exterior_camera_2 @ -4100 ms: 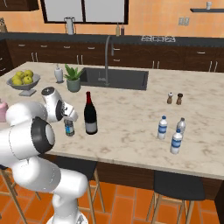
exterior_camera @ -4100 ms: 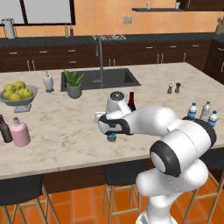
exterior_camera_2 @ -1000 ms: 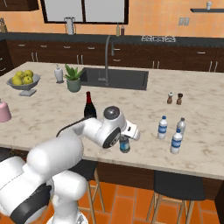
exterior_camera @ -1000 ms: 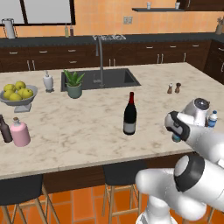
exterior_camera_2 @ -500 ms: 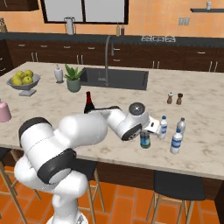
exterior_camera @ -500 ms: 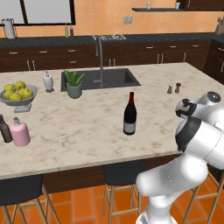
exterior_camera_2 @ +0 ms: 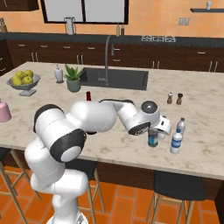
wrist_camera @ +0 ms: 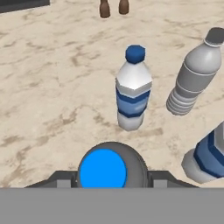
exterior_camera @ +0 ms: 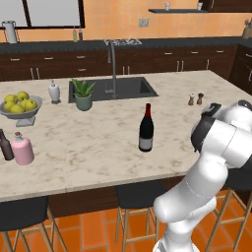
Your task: Move the plastic bottles in the middle to the plastics group, and the glass bottles in the middle to the glass group.
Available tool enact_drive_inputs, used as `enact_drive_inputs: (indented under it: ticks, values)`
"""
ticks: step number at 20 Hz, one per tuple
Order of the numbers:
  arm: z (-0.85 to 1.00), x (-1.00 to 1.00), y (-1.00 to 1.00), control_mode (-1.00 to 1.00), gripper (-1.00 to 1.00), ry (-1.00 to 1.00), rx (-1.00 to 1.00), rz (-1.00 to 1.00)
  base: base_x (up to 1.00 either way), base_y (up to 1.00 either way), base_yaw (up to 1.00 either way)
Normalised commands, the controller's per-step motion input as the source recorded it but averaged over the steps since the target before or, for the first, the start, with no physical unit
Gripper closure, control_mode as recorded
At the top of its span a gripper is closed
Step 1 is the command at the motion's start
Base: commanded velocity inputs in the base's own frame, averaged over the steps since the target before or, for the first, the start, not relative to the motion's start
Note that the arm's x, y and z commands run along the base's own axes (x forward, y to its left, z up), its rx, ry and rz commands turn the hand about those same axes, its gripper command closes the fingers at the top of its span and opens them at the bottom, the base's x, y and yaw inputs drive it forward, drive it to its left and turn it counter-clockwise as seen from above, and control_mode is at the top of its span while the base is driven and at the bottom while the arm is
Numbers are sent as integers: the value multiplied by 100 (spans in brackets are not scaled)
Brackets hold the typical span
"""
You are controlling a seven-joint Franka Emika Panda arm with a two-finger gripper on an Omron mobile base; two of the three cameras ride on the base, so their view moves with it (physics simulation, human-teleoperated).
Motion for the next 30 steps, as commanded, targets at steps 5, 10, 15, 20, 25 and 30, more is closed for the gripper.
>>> enact_drive_inputs:
  ticks: [5,10,15,20,25,30]
  values:
    - [-12,0,-3,-100,100,0,0,0,0,0,0]
    - [0,8,-5,-100,100,-1,0,-4,0,0,0]
    - [0,21,-18,-100,100,-1,0,-12,0,0,0]
    - [0,23,-19,-100,100,0,0,-14,0,0,0]
    - [0,16,-13,-100,100,0,0,-8,0,0,0]
    - [-28,29,-5,-100,100,-3,0,-4,0,0,0]
